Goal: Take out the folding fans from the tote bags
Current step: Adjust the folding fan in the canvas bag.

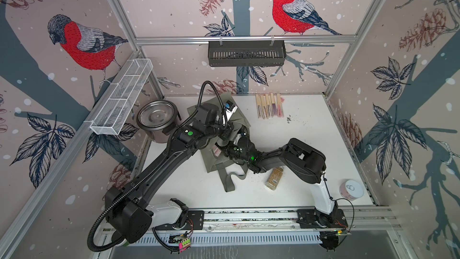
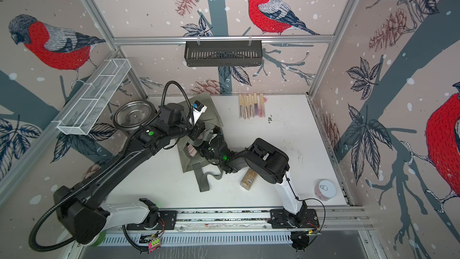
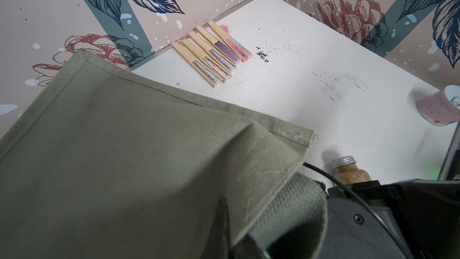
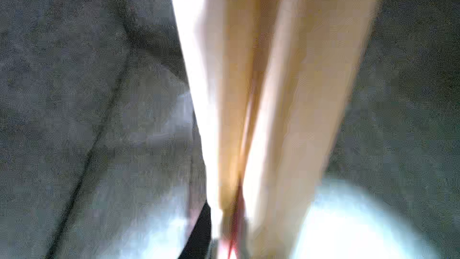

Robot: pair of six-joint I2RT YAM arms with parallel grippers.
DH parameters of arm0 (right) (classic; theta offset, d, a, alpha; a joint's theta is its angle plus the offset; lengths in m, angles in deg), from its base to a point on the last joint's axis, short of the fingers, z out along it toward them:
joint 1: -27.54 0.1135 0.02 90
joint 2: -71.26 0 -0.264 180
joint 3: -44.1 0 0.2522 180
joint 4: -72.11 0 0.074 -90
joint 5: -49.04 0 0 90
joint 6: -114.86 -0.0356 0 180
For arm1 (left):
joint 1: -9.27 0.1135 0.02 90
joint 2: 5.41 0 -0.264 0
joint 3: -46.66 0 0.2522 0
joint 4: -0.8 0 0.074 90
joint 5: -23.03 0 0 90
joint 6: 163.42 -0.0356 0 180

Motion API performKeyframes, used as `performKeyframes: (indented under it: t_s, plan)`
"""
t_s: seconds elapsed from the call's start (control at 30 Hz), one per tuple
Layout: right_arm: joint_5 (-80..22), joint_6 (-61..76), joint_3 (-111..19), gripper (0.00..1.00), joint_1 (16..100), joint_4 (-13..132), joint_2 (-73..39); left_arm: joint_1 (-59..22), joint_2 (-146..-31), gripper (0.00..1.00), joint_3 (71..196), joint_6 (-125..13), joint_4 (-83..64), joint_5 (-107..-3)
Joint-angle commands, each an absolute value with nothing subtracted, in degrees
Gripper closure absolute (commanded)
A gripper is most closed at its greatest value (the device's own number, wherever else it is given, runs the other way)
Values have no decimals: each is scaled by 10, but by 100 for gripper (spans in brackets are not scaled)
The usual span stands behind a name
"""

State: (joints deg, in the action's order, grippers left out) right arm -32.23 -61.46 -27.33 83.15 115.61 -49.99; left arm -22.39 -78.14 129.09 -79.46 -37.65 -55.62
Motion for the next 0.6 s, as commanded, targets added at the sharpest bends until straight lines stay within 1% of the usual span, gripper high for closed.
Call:
performKeyframes:
  t_s: [0.0, 0.07, 0.2, 0.57]
  plan:
    - [-315, -594, -265, 75, 829, 1141, -500, -224, -782, 100, 1293, -799, -358, -559]
    - [-312, -593, -260, 72, 824, 1139, -510, -224, -783, 100, 1293, -799, -358, -558]
    - [-277, -588, -266, 61, 809, 1127, -534, -224, -783, 100, 1294, -799, -358, -558]
    - [-265, -561, -228, 55, 811, 1080, -482, -224, -780, 100, 1294, -800, -359, -558]
